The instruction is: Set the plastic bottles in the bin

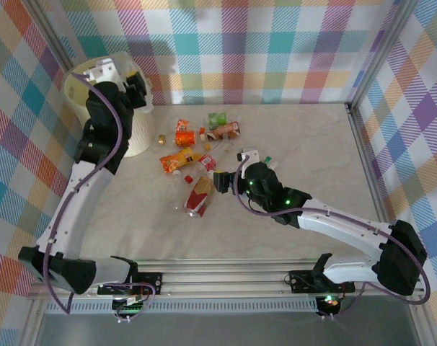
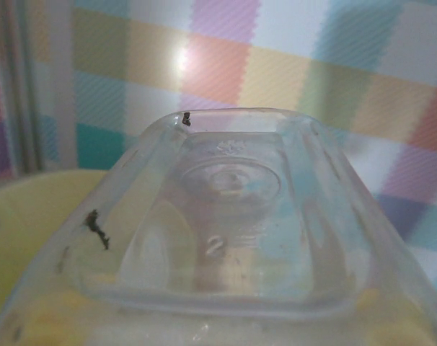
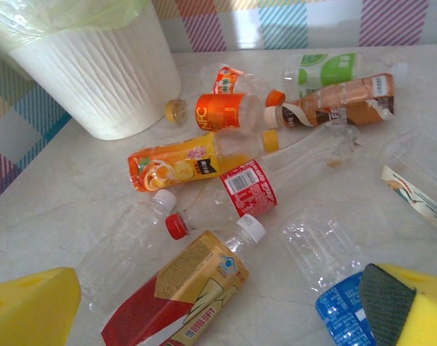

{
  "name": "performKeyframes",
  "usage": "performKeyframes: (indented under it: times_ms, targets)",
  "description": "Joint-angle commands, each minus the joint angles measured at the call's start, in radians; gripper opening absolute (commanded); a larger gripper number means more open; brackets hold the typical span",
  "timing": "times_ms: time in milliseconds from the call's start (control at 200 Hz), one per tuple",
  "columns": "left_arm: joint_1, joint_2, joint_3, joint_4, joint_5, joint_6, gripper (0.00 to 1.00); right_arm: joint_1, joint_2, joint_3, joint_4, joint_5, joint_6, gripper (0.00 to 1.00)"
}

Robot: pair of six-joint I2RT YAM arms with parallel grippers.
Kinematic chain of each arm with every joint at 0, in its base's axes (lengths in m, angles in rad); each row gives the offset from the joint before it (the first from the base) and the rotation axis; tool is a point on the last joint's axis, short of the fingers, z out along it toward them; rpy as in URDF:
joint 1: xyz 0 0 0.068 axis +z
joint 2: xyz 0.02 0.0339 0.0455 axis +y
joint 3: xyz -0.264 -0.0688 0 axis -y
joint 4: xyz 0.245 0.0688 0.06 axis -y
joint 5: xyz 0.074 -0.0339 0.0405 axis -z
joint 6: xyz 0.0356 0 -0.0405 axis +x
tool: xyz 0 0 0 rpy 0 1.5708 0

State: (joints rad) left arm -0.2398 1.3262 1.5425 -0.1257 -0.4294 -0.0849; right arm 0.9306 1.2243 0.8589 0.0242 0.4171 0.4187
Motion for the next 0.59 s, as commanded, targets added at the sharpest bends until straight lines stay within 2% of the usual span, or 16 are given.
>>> performKeyframes:
  times_ms: [0,140,300,435,590]
  targets:
    - [0.092,0.059,0.069,0.16,0.019,-0.006,0.51,0.0,-0.029,-0.021,-0.029,0.041,0.049,1.0]
    - [0.196,0.194,0.189,0.15,0.05,-0.071,0.52,-0.001,-0.041,-0.03,-0.046,0.043,0.072,1.0]
    - [0.316,0.343,0.313,0.074,0.148,-0.284,0.51,-0.001,-0.067,-0.02,-0.111,0.046,0.101,1.0]
    - [0.377,0.451,0.385,0.029,0.186,-0.391,0.51,-0.001,-0.099,-0.029,-0.166,0.062,0.119,1.0]
    - [0.408,0.541,0.438,-0.014,0.249,-0.424,0.51,-0.001,-0.124,-0.056,-0.172,0.094,0.144,1.0]
